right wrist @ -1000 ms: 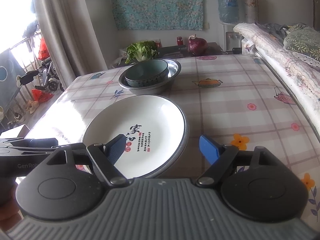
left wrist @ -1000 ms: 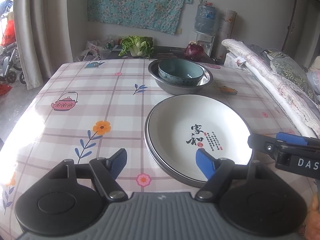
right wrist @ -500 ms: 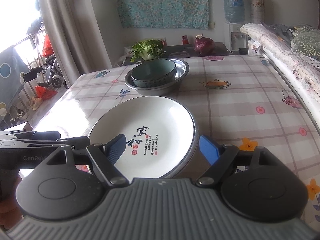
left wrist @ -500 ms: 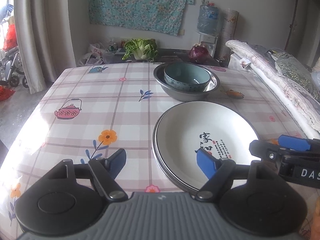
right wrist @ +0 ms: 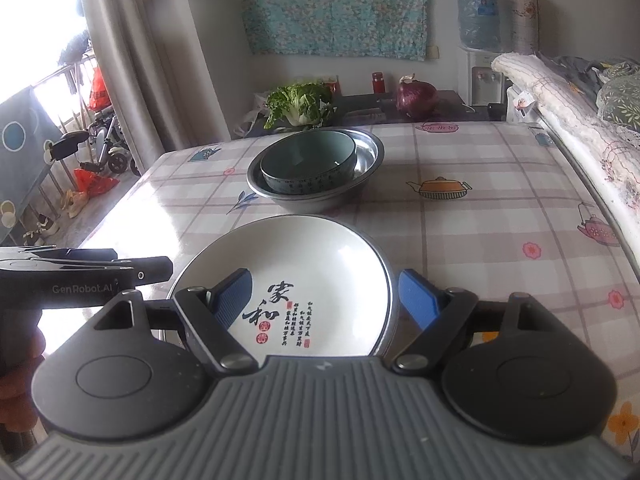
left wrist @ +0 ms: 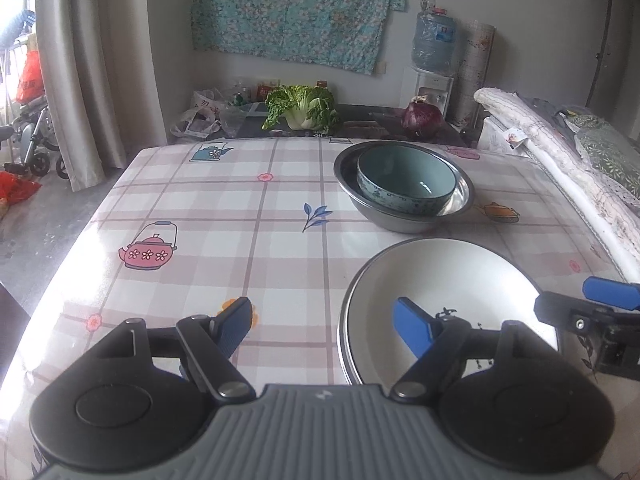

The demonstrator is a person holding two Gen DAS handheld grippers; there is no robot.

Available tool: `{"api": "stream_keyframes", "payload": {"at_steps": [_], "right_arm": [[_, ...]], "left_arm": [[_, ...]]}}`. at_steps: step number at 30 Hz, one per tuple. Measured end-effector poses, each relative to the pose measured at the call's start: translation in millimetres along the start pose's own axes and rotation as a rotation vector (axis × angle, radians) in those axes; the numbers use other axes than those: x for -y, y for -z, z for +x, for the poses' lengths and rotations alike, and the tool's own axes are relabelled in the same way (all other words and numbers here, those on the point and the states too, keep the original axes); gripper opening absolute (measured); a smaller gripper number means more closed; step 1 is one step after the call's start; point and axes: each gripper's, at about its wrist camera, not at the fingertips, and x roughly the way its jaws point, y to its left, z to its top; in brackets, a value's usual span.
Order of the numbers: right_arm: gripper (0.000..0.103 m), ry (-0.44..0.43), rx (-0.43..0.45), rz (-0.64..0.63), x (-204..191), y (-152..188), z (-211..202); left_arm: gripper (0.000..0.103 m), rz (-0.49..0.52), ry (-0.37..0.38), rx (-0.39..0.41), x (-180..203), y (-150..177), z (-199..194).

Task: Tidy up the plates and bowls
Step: 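Move both tools to the rim of the stainless basin holding the teal bowl, then close both tools on the rim of the stainless basin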

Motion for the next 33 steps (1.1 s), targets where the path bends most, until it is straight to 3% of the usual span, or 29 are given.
{"api": "stream_keyframes", "payload": {"at_steps": [10, 16, 23, 33], "right_arm": [[0.081, -0.035, 0.007, -0.012, 26.0, -58.0, 34.1], [0.079, -0.038, 0.028, -0.019, 41.7, -102.0, 68.0], [0.056, -0.054, -0.051, 0.042, 66.1, -131.2, 130.1], [0.036, -0.084, -0.14, 0.102, 87.3, -126.3, 189.5]], "left_arm": [[0.079, -0.028, -0.037, 0.028, -13.6, -56.2, 32.7], [0.069, -0.027, -0.009, 0.012, -8.9, -87.9, 70.7], [0.055, -0.03, 0.034, -0.048, -2.5, -108.2, 118.2], [0.042, 0.009, 0.047, -0.117, 6.1, -110.4, 155.9]]}}
